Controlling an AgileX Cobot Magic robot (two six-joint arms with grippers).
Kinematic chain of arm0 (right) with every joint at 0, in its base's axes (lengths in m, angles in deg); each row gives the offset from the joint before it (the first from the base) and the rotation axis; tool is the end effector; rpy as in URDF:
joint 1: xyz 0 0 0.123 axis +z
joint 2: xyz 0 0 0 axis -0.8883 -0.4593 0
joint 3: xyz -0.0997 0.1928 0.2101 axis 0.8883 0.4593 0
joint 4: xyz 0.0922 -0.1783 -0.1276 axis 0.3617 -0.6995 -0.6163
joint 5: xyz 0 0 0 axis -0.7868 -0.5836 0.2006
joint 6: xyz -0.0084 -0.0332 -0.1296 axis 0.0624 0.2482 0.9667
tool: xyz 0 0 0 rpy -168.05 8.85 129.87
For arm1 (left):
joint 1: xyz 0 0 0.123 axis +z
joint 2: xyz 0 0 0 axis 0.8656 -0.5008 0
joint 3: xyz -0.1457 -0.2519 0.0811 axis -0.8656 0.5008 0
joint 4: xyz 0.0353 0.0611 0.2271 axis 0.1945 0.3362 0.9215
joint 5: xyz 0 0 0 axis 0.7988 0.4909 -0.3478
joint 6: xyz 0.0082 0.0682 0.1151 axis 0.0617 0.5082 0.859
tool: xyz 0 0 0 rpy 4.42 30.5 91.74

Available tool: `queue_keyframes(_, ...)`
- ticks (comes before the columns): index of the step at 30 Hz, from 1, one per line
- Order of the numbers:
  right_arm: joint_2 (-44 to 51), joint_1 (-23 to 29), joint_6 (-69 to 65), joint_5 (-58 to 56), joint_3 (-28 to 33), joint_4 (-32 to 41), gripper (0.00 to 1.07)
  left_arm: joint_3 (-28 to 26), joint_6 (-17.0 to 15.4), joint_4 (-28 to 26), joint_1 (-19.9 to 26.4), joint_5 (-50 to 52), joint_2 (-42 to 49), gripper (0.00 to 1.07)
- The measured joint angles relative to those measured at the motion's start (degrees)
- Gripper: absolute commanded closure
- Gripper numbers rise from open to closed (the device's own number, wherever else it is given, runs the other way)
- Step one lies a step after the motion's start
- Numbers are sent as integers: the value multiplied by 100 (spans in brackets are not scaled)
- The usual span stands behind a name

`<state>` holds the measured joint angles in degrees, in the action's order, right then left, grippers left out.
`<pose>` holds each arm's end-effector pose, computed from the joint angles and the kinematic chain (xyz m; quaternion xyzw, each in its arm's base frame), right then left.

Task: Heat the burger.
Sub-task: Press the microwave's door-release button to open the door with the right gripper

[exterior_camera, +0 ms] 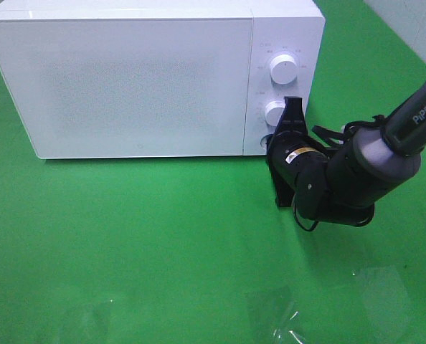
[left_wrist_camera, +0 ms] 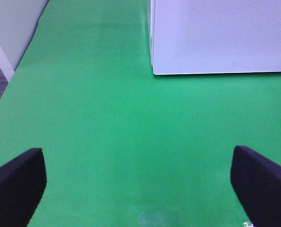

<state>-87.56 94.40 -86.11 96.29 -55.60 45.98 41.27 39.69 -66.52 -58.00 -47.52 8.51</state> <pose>0.3851 0.1717 0.0932 0.5715 0.5713 0.4539 0.3755 0.0028 -0.0060 0.2540 0.0189 0.8481 0.0031 0.5295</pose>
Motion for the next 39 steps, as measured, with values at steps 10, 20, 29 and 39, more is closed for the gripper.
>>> queue_keyframes(10, -52, 80, 29, 97, -149, 321, 107, 0, 0, 0, 0, 0, 0, 9)
queue_keyframes(20, -201, 120, 178, 143, -361, 579, 107, 0, 0, 0, 0, 0, 0, 9)
queue_keyframes(29, -350, 206, 355, 143, -561, 888, 107, 0, 0, 0, 0, 0, 0, 9)
queue_keyframes(39, -355, 206, 378, 143, -567, 900, 107, 0, 0, 0, 0, 0, 0, 9)
